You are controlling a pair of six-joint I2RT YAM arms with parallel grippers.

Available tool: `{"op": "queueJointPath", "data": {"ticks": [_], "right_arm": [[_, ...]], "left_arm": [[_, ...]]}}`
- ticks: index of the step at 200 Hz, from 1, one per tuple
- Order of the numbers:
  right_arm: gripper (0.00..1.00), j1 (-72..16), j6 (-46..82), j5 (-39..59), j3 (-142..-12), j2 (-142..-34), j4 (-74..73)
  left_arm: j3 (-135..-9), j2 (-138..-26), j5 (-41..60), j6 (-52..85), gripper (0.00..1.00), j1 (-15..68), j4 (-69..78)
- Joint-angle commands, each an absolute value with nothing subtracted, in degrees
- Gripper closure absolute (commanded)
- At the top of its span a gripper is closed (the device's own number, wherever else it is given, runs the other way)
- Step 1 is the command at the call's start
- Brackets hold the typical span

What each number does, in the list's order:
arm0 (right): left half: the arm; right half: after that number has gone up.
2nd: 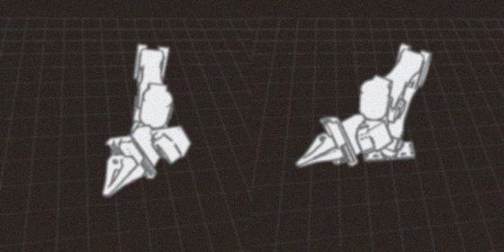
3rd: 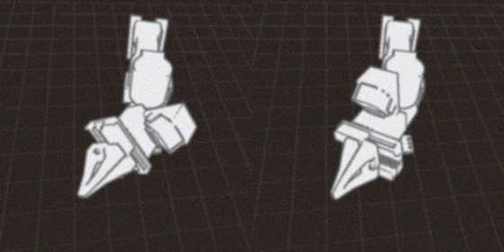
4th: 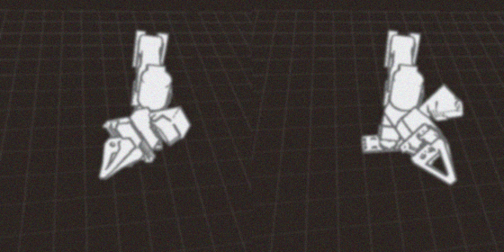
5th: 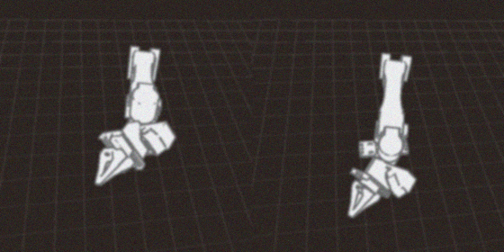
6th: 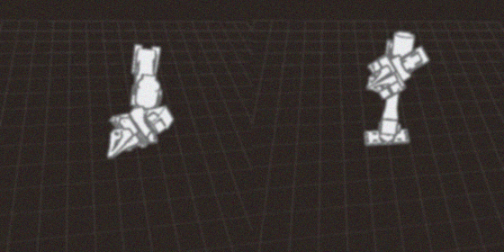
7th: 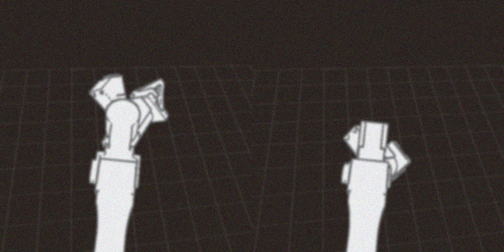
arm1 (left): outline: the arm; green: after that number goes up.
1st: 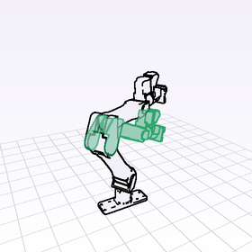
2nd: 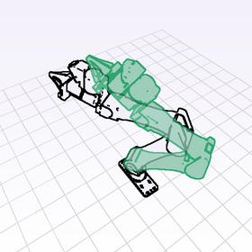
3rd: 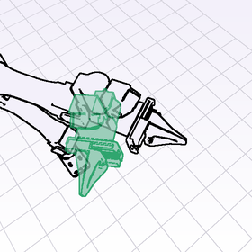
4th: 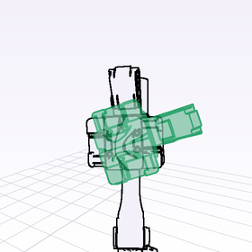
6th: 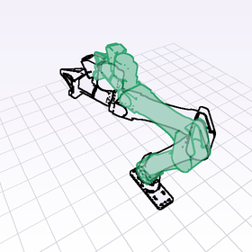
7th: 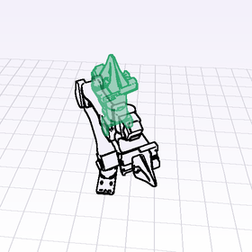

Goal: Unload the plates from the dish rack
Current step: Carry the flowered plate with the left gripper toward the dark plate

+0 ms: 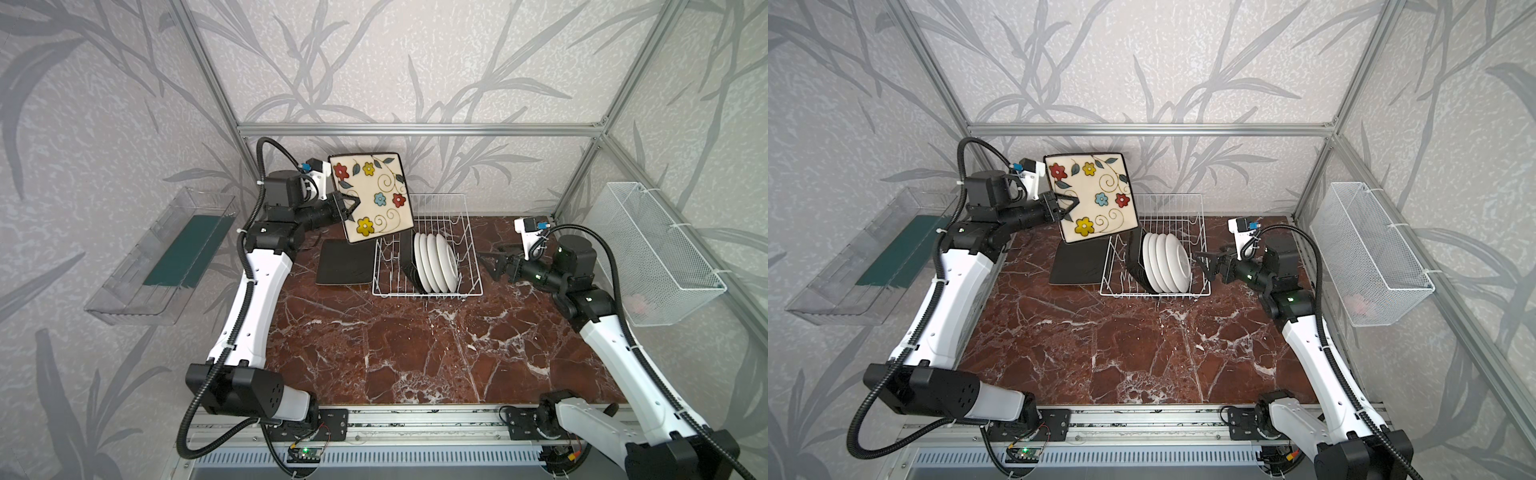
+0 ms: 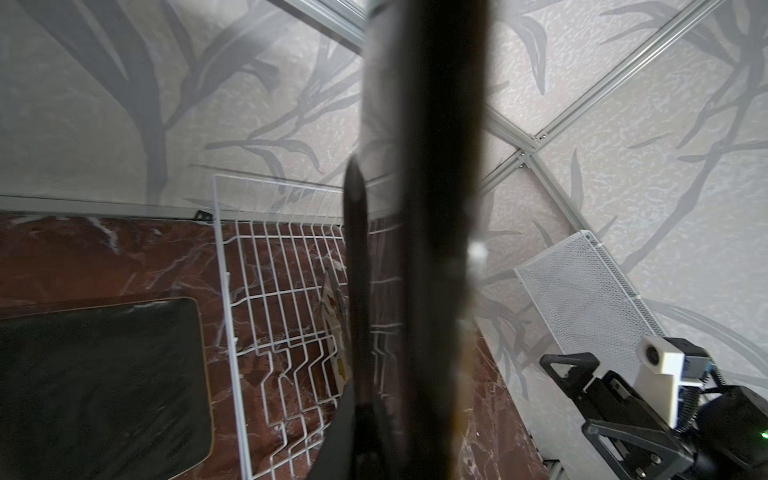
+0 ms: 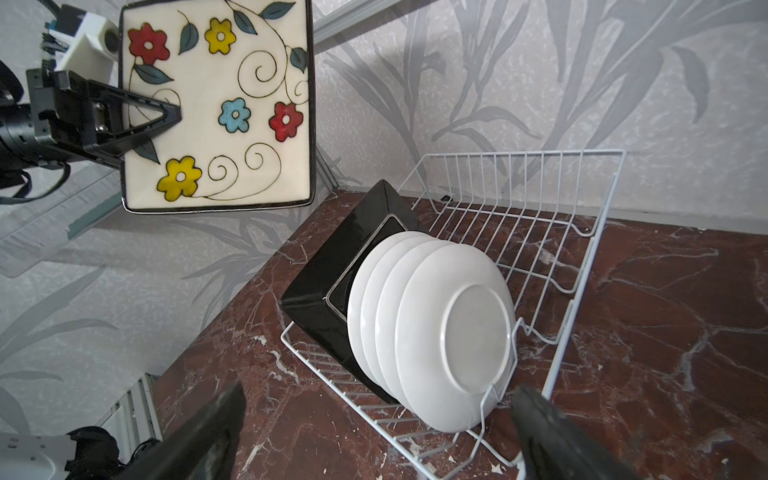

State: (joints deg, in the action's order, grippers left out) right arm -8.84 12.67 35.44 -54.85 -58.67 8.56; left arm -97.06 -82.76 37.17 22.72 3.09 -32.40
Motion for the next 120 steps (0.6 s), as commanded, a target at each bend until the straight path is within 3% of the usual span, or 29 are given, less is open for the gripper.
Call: {"op": "queueJointPath", "data": {"ticks": [1,60,120], "right_arm": [[0.01,-9.7,7.8,36.1,-53.6,-55.6,10.0],[0.01,-15.9,0.2,32.3,-52.4,-51.3,11.2],[0.01,-17.8,1.9,33.0,-53.5,-52.2,11.3]], "left_arm": [[-103.5,-81.7,34.3,14.7,1.00,1.8,-37.9],[-110.9,-86.5,29.2,6.2,1.00,-2.9,-49.7],[-114.2,-90.3,25.8,-0.1,1.00,-4.9,-54.6]]}}
